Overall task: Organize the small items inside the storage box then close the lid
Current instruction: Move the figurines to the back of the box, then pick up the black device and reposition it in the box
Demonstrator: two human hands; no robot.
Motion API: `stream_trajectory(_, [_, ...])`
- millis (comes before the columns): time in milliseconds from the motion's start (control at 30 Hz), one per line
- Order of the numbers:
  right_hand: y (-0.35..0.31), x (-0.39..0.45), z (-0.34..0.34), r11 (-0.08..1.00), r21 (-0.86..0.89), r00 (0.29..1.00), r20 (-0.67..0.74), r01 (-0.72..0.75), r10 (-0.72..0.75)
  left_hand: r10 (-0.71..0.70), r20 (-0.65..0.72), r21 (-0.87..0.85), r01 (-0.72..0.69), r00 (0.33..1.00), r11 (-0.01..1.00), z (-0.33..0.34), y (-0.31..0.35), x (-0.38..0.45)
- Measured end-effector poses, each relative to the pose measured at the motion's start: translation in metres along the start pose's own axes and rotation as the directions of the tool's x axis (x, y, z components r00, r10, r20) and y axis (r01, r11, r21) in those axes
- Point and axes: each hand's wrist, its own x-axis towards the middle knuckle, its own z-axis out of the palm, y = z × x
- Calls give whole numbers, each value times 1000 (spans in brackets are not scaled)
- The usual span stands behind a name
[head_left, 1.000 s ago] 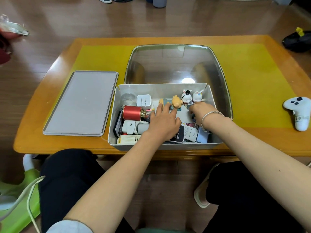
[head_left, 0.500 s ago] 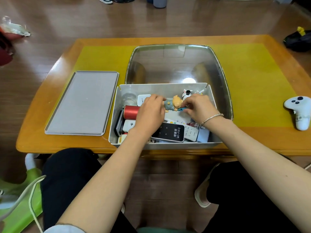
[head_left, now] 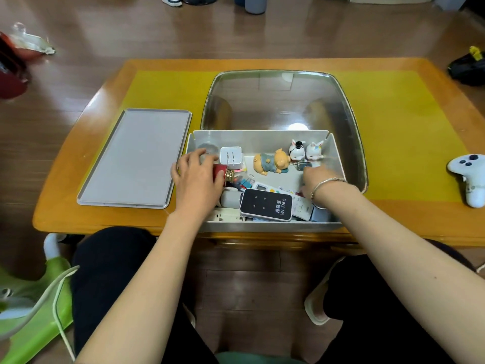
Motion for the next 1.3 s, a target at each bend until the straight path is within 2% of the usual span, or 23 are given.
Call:
stream_trajectory(167, [-4,10,8,994,106,999,-20,-33,36,-87,-50,-66,84,995,994,-13,-14,-4])
stream_trajectory(333, [-3,11,3,974,222,997,-79,37,-20,-102,153,-204,132,983,970,-15,-22,-7])
stream_trajectory(467, [0,5,-1,955,283,980,-194,92,-37,-129,154,-288,169,980,942,-13,-23,-8])
stream_trajectory(567, [-10,-1,-16,900,352,920,-374,257,-117,-140,141,-307,178,980,935,-11,-23,-8])
stream_trajectory(633, [-28,-9,-30,805,424,871,-442,414,-215,-153,118,-329,184,981,926,-10,-23,-9])
stream_trajectory(700, [-50,-18,-43,703,492,851,-392,514,-348,-152,80,-345,170,985,923,-9,-24,-9])
stream_trajectory(767, [-60,-23,-52,685,503,850,-299,527,-434,-141,32,-323,144,990,936,-9,-25,-9])
stream_trajectory(867, [-38,-19,-60,766,468,897,-263,441,-355,-92,-59,-180,80,994,980,-10,-26,-11])
stream_trajectory(967, [0,-16,-51,931,263,965,-137,253,-224,102,-112,-78,-111,989,991,-17,-18,-12])
stream_trajectory(1033, [12,-17,-37,985,61,985,33,164,-166,289,29,-116,-283,957,952,-20,-3,-9])
stream_trajectory(1100, [11,-20,-22,991,-40,976,182,126,-117,431,259,-153,-404,864,902,-15,15,-7])
stream_trajectory(1200, [5,-17,-9,989,-44,944,308,141,-121,470,490,-123,-476,734,871,-1,36,-3])
stream_trajectory(1300, [4,-13,-7,986,28,919,359,162,-162,449,598,-44,-531,664,846,6,46,6])
